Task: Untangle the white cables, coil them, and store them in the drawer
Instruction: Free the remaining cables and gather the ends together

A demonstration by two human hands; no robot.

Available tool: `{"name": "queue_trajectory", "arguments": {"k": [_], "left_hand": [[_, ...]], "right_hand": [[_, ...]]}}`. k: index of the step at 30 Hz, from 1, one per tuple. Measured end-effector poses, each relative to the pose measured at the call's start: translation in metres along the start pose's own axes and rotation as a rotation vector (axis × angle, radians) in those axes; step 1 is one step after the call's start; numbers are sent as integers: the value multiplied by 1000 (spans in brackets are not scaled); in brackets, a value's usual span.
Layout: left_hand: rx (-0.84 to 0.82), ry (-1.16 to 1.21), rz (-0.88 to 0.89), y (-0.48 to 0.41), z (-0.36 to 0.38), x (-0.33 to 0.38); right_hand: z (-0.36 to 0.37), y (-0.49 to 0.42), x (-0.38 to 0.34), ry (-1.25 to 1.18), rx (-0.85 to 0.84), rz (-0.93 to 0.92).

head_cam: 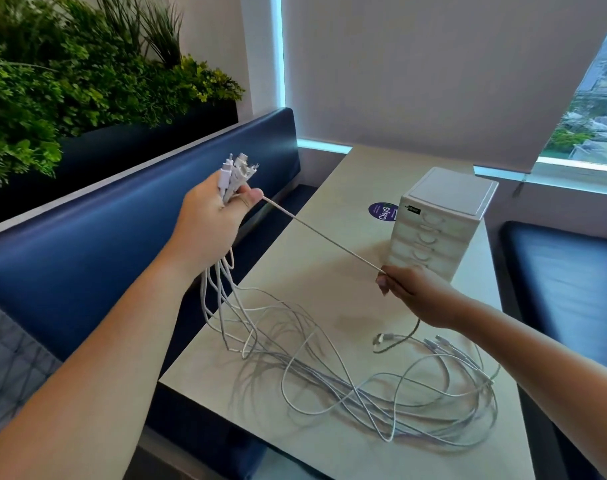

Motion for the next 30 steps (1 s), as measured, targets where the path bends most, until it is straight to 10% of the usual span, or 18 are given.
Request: {"name": "queue_trajectory", "arguments": {"k": [30], "left_hand": [[8,88,-95,6,12,-24]], "right_hand": [[13,16,21,-326,-4,-12]]}}
Point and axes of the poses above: each hand's wrist, its own y-axis away from the middle knuckle, its own z-axis out of the palm, x = y × z, the point moved 6 cm from there along -y, towards the middle knuckle, and after that the axes turned 14 degrees about -x, right-handed, at the moved point
